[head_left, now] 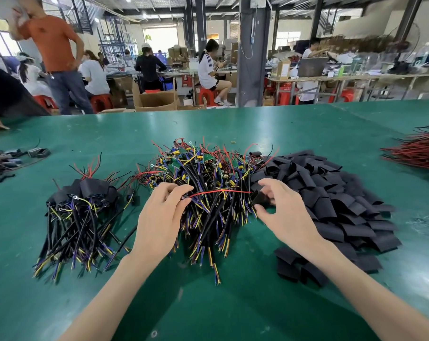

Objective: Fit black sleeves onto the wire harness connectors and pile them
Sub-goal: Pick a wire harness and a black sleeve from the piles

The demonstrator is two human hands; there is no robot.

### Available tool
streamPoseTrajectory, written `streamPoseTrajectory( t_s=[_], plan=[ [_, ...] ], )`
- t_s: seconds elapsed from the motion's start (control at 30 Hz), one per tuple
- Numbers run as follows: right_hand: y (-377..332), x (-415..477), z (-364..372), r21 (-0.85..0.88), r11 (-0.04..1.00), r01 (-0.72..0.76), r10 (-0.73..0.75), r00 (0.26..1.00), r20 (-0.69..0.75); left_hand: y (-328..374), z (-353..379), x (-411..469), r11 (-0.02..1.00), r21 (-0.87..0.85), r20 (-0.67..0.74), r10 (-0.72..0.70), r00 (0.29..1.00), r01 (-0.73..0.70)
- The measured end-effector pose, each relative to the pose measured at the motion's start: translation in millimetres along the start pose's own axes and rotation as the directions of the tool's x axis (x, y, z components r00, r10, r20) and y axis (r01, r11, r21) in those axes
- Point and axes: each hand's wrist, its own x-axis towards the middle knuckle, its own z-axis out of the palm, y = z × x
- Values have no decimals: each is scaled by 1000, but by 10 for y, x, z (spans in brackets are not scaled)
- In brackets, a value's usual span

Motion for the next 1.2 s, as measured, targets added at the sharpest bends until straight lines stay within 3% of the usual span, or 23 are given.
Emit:
streamPoseTrajectory(
  t_s=[0.63, 0.9, 1.2],
  plan=[
    [4, 5, 15, 31, 1000, -3, 3, 1000, 0, 48, 25, -14, 990, -58, 2, 130, 992, -130],
    [-8, 10, 17, 77, 997, -18, 17, 1000, 10, 38, 39, -10, 970, -136, -103, 189, 977, -202],
    [15, 16, 26, 111, 993, -48, 52, 998, -32, -2, 77, -16, 965, -115, -87, 228, 970, -237]
  ],
)
